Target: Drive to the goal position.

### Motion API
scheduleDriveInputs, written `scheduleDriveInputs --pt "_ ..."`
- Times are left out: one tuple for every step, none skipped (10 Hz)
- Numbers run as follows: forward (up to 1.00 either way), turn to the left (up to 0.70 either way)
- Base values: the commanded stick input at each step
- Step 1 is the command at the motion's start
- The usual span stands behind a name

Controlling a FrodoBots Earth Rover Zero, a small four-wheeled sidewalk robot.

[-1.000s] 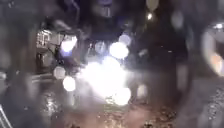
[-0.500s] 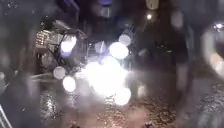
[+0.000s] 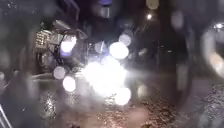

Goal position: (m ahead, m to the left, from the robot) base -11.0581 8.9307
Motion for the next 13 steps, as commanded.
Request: scheduleDriveInputs --pt "0.0 -0.7" --pt "0.0 -0.7" --pt "0.0 -0.7" --pt "0.0 -0.7" --pt "0.0 -0.7" --pt "0.0 -0.7" --pt "0.0 -0.7" --pt "0.0 -0.7" --pt "0.0 -0.7" --pt "0.0 -0.7" --pt "0.0 -0.7" --pt "0.0 -0.7" --pt "0.0 -0.7"
